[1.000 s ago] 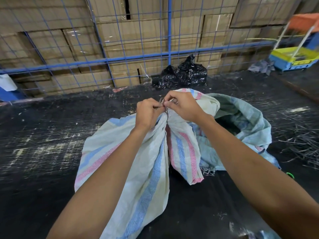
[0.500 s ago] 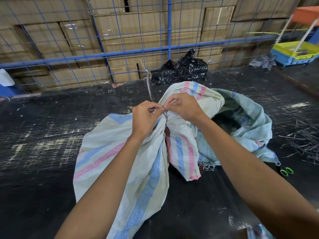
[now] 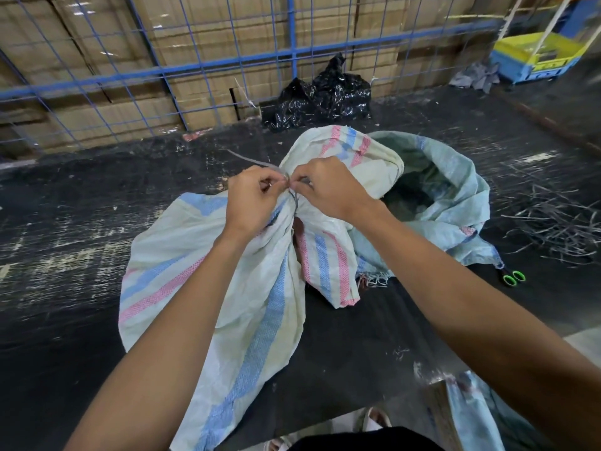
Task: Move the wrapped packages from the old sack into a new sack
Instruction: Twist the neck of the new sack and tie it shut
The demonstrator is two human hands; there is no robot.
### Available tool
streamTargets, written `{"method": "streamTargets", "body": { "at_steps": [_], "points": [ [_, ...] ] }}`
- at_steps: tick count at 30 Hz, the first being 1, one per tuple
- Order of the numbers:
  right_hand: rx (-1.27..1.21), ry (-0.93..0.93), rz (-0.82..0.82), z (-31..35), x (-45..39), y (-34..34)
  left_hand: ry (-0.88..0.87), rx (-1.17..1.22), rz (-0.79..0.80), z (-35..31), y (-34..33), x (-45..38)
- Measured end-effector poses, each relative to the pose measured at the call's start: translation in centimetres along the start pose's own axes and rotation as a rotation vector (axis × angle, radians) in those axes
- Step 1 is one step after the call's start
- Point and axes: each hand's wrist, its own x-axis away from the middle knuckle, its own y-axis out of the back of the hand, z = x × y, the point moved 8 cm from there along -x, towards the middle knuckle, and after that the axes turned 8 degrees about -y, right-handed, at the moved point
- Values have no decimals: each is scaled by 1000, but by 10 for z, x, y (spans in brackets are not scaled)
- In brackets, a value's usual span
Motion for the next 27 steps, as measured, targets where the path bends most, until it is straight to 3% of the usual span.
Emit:
{"method": "streamTargets", "body": {
  "at_steps": [2,6,9,14,21,27],
  "points": [
    [-5,11,10,-1,0,1,-38,-30,30,-4,-2,-4],
    [-561,-283,276,-27,2,-10,-53,36,71,-5,-3,-5],
    [-738,-399,377,-31,6,-19,-87,59,34,-10,3,-2],
    [-737,-406,330,-33,-1,-15,-187,56,28,-21,6,8],
    [-690,-382,265,-29,-9,-14,-226,-128,-22,-17,7,-1],
    [-657,-375,177,-25,-13,-12,-296,-238,88,-26,3,-11]
  ]
}}
